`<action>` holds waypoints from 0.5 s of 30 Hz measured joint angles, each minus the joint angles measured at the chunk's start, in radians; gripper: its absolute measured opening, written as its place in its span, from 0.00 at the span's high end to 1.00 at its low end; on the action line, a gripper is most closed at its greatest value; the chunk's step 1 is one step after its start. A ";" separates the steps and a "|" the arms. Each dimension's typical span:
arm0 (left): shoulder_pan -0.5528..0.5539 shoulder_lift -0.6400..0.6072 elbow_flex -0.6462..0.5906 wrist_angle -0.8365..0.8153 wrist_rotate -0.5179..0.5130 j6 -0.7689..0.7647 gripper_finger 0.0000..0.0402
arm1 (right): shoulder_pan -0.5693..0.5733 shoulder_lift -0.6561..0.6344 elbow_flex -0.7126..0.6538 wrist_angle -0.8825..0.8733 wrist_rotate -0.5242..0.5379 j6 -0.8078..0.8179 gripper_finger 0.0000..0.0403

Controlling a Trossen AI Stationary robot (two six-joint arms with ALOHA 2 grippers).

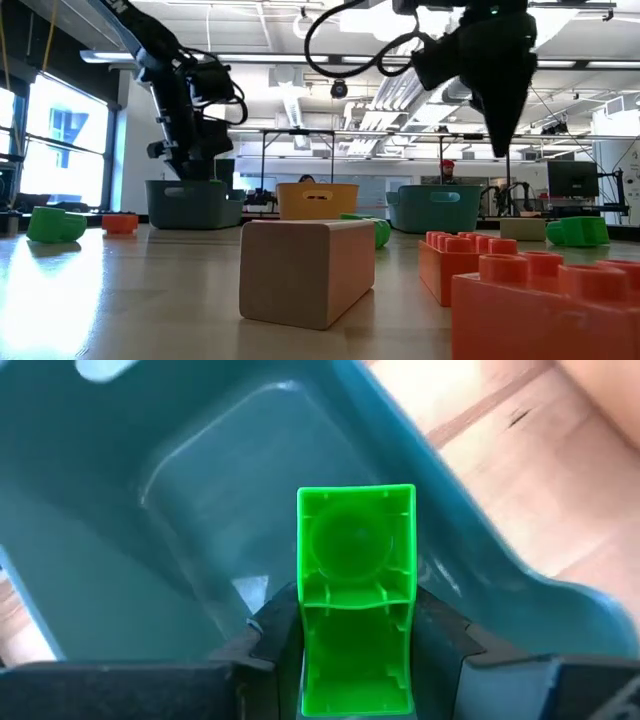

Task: Sort & place blocks by color
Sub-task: Put the green game piece into the dark blue bin

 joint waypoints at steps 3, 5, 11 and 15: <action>0.008 0.014 0.000 0.002 0.005 0.006 0.74 | 0.038 0.000 -0.014 0.002 -0.027 0.057 0.51; 0.009 0.024 0.000 0.002 0.005 0.006 0.74 | 0.068 0.000 -0.024 0.011 -0.046 0.094 0.51; 0.013 0.037 0.000 0.002 0.057 0.006 0.69 | 0.163 0.000 -0.067 0.084 -0.126 0.194 0.51; 0.013 0.037 0.000 0.004 0.069 0.006 0.68 | 0.234 0.000 -0.073 0.103 -0.152 0.280 0.51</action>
